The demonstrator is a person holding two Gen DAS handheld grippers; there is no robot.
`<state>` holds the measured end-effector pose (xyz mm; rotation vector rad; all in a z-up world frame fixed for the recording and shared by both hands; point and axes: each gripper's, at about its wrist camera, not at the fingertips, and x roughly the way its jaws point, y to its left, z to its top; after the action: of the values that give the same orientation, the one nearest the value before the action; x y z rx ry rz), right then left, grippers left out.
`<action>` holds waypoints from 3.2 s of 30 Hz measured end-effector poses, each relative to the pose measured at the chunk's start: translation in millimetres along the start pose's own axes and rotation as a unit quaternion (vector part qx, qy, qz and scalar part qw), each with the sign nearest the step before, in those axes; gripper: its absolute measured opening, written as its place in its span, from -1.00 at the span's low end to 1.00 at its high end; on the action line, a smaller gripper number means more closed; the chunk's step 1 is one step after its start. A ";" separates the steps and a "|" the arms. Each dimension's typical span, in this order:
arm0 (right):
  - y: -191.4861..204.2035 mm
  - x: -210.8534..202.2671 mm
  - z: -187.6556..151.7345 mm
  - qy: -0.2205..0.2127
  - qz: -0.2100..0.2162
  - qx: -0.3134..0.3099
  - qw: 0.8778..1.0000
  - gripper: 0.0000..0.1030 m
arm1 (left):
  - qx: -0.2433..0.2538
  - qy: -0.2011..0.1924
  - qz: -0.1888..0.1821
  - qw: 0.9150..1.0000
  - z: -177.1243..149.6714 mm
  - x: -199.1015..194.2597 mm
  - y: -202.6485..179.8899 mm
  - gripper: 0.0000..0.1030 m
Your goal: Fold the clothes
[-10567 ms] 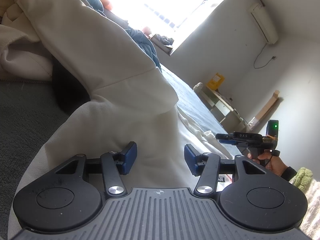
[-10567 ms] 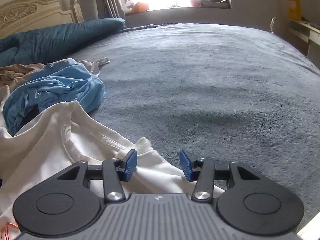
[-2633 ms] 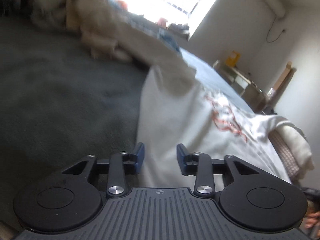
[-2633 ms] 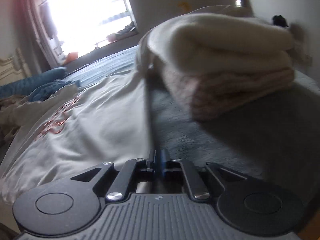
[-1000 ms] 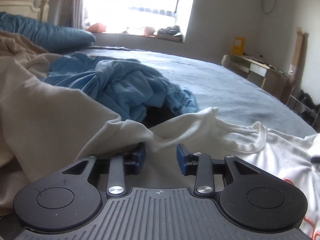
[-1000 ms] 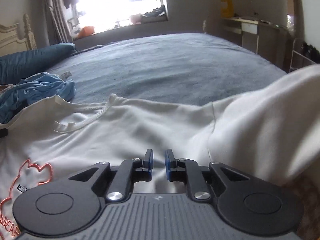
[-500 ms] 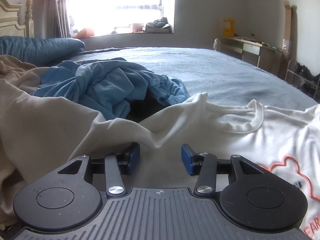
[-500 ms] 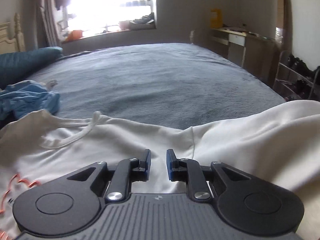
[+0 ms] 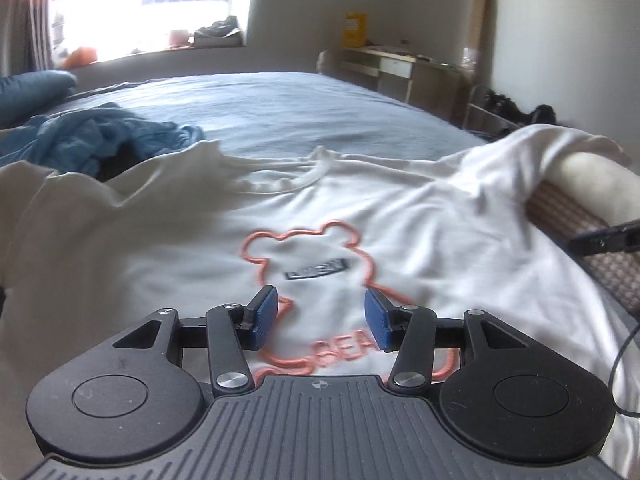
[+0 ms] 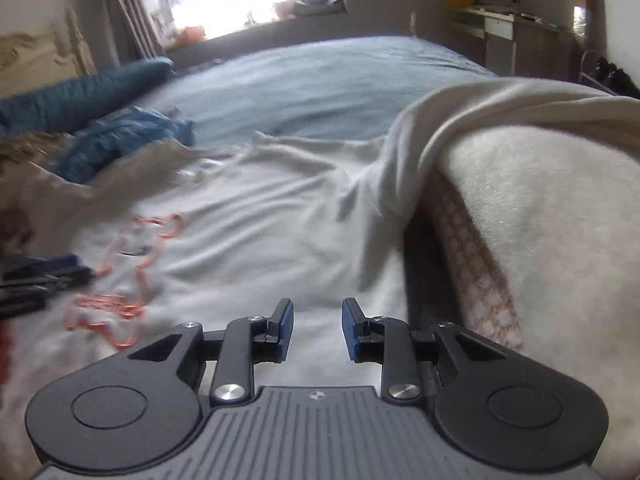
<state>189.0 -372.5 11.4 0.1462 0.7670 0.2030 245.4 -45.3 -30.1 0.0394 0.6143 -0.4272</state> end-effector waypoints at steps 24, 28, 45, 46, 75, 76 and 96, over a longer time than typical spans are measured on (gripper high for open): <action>-296.4 -84.8 39.8 -0.167 -0.018 0.496 0.852 0.11 | 0.026 0.048 -0.043 0.998 -45.6 12.8 -101.1 0.13; -314.6 -62.8 41.7 -0.154 -0.017 0.526 0.836 0.11 | 0.023 0.047 -0.044 0.998 -46.2 12.5 -101.0 0.13; -165.5 -119.3 125.3 -0.266 0.063 0.267 0.924 -0.74 | -0.107 0.033 -0.085 0.990 -48.4 -12.9 -47.3 0.14; -141.7 -120.3 131.0 -0.264 0.070 0.232 0.933 -0.74 | -0.126 0.029 -0.083 0.988 -51.6 -19.8 -37.4 0.14; 62.2 -199.6 -64.1 -0.083 0.222 -0.015 0.971 0.19 | -0.206 -0.023 -0.001 0.978 -66.0 -101.3 62.3 0.18; 53.0 -215.4 -64.3 -0.101 0.223 0.004 0.969 0.24 | -0.192 -0.023 0.002 0.981 -60.4 -97.1 56.8 0.18; 18.5 41.6 -78.2 -0.054 0.169 0.220 0.959 -0.26 | 0.153 0.006 0.057 0.987 -46.1 -43.5 -29.2 0.07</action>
<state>161.1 -340.4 -68.4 0.7096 0.6643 0.3423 176.5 -48.1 -40.7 0.3680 0.5501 -0.4072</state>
